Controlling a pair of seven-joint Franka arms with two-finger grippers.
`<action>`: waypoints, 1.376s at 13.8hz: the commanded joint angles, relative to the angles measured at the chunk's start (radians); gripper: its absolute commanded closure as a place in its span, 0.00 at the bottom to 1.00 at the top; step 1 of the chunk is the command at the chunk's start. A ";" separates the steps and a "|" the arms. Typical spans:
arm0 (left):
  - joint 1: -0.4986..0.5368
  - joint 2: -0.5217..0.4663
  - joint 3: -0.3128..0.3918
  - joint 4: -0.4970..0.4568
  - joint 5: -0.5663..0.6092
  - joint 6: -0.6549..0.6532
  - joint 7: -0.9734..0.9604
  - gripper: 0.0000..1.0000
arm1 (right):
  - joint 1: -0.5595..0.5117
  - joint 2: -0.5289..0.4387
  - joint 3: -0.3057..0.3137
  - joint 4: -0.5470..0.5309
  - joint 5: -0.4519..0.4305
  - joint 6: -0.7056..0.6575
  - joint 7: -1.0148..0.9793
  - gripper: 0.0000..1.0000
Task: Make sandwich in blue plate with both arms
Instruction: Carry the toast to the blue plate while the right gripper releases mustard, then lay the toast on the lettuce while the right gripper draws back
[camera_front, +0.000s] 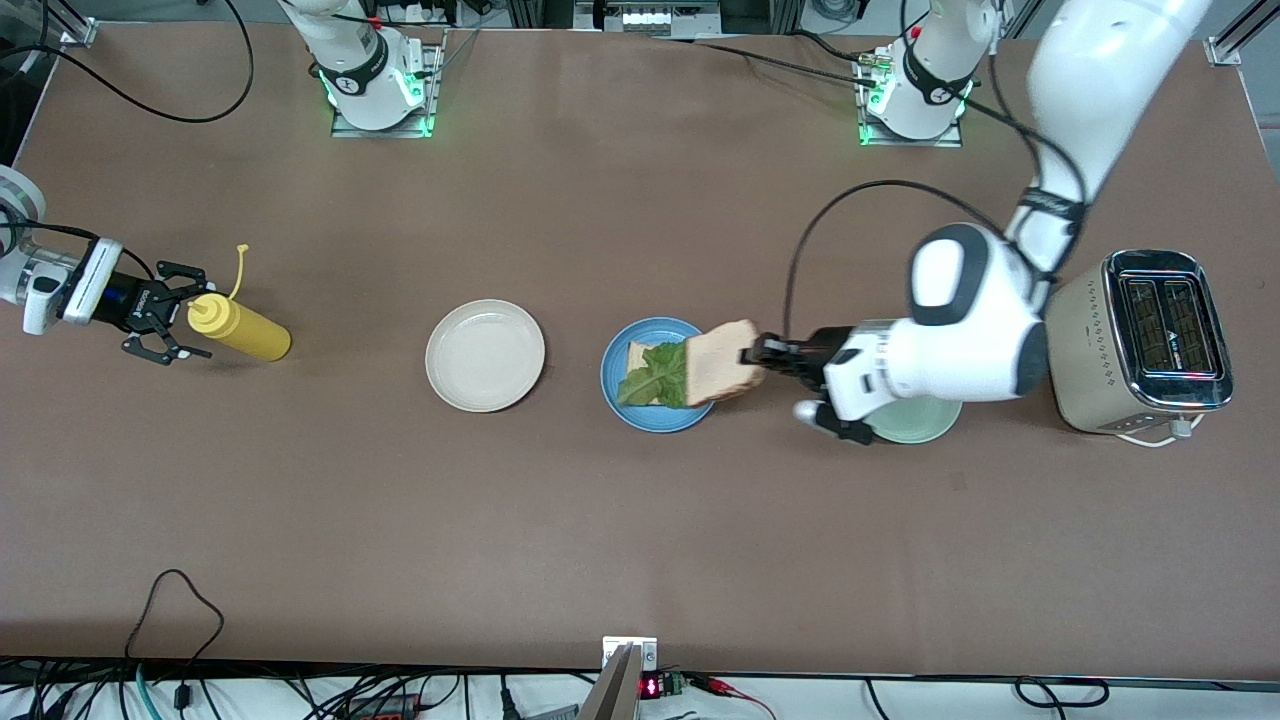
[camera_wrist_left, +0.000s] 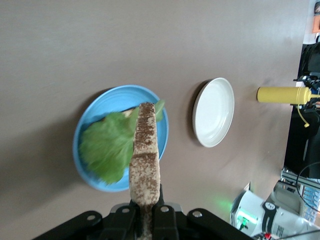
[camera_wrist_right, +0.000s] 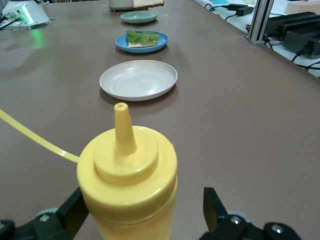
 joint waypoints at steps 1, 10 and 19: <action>-0.052 0.051 0.001 0.023 -0.096 0.078 -0.003 0.99 | -0.023 -0.005 0.012 -0.014 -0.026 -0.013 0.012 0.00; -0.089 0.141 0.002 0.015 -0.125 0.132 0.013 0.99 | -0.059 -0.024 -0.015 -0.006 -0.101 -0.017 0.007 0.00; -0.074 0.237 0.007 0.021 -0.126 0.155 0.091 0.71 | -0.009 -0.138 -0.040 0.282 -0.228 -0.232 0.488 0.00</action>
